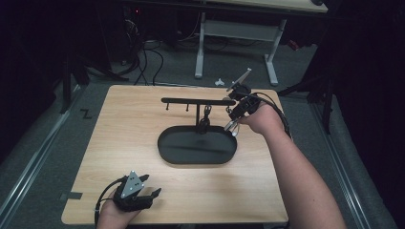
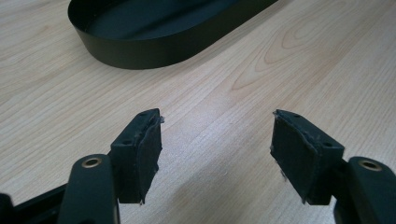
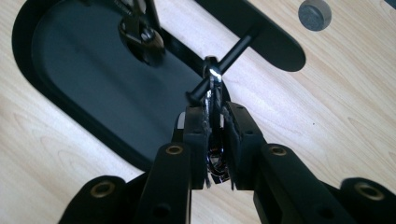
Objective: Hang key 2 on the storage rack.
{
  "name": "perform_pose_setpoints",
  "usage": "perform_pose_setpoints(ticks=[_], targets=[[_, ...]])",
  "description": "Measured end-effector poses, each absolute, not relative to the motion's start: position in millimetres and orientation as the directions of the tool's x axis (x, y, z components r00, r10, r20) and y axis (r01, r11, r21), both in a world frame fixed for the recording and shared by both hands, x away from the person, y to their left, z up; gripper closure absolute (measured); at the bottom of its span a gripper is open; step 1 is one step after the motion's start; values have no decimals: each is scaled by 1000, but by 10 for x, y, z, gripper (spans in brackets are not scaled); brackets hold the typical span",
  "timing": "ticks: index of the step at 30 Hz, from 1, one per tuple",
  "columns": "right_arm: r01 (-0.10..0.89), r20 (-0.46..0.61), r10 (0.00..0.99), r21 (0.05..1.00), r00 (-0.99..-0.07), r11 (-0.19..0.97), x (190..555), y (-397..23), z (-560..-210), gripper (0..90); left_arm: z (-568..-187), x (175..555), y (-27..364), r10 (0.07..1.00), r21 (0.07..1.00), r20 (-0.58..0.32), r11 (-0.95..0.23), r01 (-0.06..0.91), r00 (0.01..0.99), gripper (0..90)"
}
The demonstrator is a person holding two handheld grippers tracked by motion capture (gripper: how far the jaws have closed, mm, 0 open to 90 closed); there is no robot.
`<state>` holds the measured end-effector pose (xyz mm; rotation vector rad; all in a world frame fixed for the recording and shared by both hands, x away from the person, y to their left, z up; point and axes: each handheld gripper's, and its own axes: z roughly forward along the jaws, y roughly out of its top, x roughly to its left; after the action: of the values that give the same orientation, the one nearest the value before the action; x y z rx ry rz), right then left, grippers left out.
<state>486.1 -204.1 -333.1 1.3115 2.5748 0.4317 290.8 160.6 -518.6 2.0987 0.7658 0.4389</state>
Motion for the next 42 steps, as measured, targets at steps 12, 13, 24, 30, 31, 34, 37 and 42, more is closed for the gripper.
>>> perform_pose_setpoints(ticks=[12,13,24,30,31,34,37,42], targets=[[791,-61,859,363,-508,493,4792,-2168,-3521,651,-5191,2916,1603,657,807,35,-463,367,753,336],[791,-57,859,362,-509,493,4766,-2187,-3552,644,-5192,2918,1603,657,806,35,-464,367,753,336],[805,-39,866,352,-498,478,4388,-2343,-3965,529,-5201,2924,1575,656,800,34,-470,373,754,335],[806,-59,870,350,-489,477,4238,-2407,-4131,476,-5210,2917,1559,656,800,37,-472,371,754,336],[797,-65,867,365,-494,482,4205,-2422,-4160,474,-5213,2916,1552,655,800,39,-473,369,755,335],[792,-51,873,398,-484,463,4072,-2483,-4285,449,-5212,2908,1537,650,795,45,-483,367,758,336],[790,-45,879,417,-475,449,3998,-2524,-4346,441,-5211,2907,1536,651,796,46,-483,366,758,335],[785,-25,896,473,-442,400,3769,-2685,-4523,403,-5212,2911,1540,655,795,47,-481,368,754,335]])
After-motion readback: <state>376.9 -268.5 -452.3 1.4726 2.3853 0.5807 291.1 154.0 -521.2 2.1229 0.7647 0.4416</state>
